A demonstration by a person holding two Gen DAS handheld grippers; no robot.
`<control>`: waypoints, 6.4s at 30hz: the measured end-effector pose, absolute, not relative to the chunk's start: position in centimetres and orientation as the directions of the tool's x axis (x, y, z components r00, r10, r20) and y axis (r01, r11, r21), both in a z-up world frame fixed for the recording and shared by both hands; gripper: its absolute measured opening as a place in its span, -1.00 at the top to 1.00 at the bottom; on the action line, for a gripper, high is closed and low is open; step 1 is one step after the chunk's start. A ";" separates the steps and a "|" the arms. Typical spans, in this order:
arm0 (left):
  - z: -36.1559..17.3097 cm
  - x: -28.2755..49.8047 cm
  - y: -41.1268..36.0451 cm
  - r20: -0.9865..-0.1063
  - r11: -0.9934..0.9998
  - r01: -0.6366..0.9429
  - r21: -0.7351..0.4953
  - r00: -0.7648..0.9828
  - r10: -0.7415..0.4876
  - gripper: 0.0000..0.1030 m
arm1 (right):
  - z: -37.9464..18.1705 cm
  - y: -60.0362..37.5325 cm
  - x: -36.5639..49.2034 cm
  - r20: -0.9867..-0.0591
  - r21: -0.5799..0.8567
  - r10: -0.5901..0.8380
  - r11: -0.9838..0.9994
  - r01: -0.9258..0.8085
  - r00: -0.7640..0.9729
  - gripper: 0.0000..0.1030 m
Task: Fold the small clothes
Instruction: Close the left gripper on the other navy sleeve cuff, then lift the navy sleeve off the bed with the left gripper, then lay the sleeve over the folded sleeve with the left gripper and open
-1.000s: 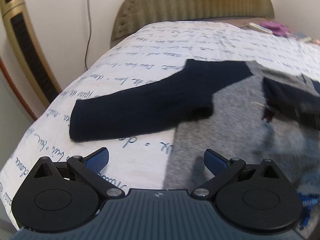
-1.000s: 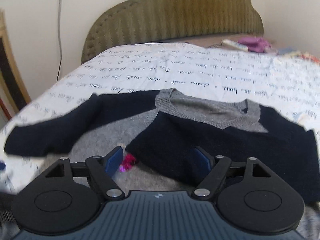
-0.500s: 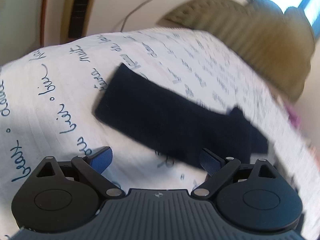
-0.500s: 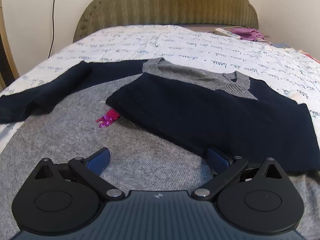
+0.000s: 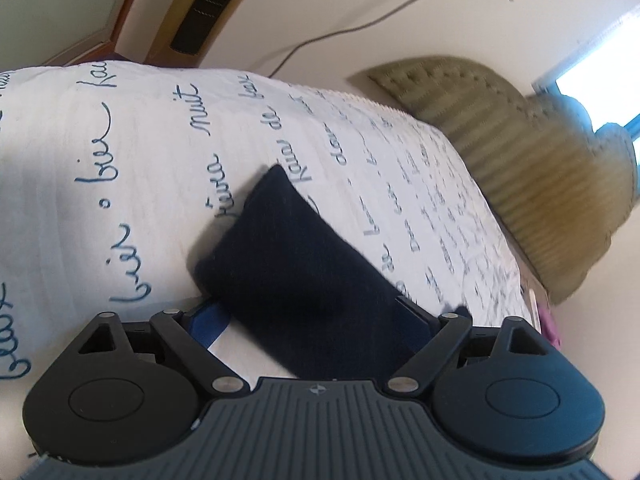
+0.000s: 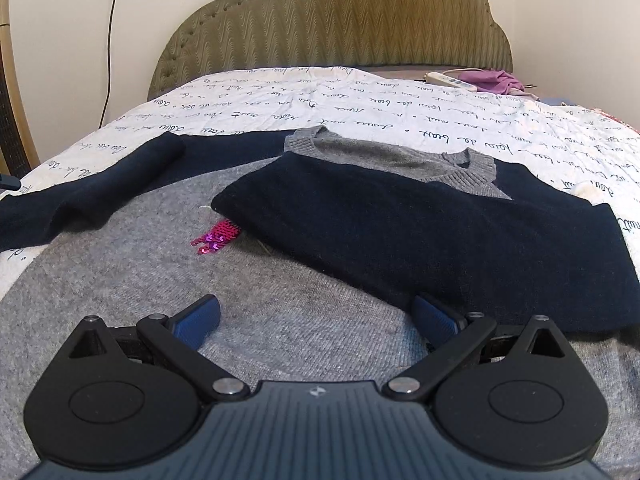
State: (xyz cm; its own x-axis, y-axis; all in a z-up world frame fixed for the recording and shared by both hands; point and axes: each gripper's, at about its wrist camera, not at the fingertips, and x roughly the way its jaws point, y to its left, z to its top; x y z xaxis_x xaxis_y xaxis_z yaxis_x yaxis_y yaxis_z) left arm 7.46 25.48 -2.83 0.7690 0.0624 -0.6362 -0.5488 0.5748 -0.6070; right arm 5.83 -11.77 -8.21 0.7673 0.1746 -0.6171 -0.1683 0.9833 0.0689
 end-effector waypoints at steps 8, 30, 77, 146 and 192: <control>-2.4 8.2 25.3 -0.648 0.579 -0.579 -0.574 0.754 0.112 -0.51 | -8.2 -11.8 5.8 -0.617 0.069 0.175 0.983 -0.168 0.767 -1.00; -2.4 9.2 23.0 -0.648 0.657 -0.597 -0.460 0.732 0.212 0.08 | -8.2 -11.8 5.8 -0.618 0.069 0.175 0.983 -0.169 0.767 -1.00; 8.5 11.7 11.3 -0.347 0.925 -0.376 0.049 0.863 0.369 0.85 | -2.5 -18.0 4.5 -0.498 0.101 0.114 0.992 -0.073 0.860 -1.00; 1.0 11.7 -12.6 -0.491 0.968 0.191 0.165 0.867 -0.088 0.85 | -4.7 -29.3 2.5 -0.631 0.142 -0.032 0.978 0.156 0.775 -1.00; -1.8 11.6 -16.5 -0.573 0.936 0.283 0.211 0.811 -0.117 0.76 | -5.6 -31.8 1.2 -0.654 0.147 -0.069 0.965 0.217 0.753 -1.00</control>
State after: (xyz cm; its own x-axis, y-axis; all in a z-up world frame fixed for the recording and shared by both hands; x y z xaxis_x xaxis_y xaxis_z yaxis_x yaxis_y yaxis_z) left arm 11.58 -16.49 -1.75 0.8113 -0.1166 -0.5730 0.2833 0.9356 0.2109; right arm 1.22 -31.78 -5.60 0.7532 -0.0693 -0.6541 0.2169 0.9650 0.1475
